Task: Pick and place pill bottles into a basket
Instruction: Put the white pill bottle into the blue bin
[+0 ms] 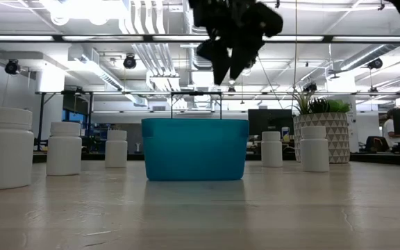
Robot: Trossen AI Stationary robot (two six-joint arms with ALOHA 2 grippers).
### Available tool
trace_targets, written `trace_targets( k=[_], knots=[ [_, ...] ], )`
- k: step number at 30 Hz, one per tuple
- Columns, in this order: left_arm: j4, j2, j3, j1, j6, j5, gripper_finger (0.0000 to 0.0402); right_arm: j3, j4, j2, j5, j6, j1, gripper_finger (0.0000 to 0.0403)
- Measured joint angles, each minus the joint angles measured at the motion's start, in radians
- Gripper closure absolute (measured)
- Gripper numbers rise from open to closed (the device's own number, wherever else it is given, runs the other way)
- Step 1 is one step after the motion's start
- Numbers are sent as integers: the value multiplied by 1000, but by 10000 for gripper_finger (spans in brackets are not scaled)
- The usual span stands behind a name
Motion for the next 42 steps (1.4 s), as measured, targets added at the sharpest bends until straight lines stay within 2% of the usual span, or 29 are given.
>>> trace_targets(
  k=[10, 27, 42],
  knots=[
    [0, 0, -3, 0, -1, 0, 400, -89, -15, -182, -1, 51, 17, 177],
    [0, 0, -4, 0, -2, 0, 400, -423, 39, -402, 2, 116, 20, 177],
    [0, 0, -4, 0, -2, 0, 400, -621, 145, -426, 6, 142, 49, 178]
  ],
)
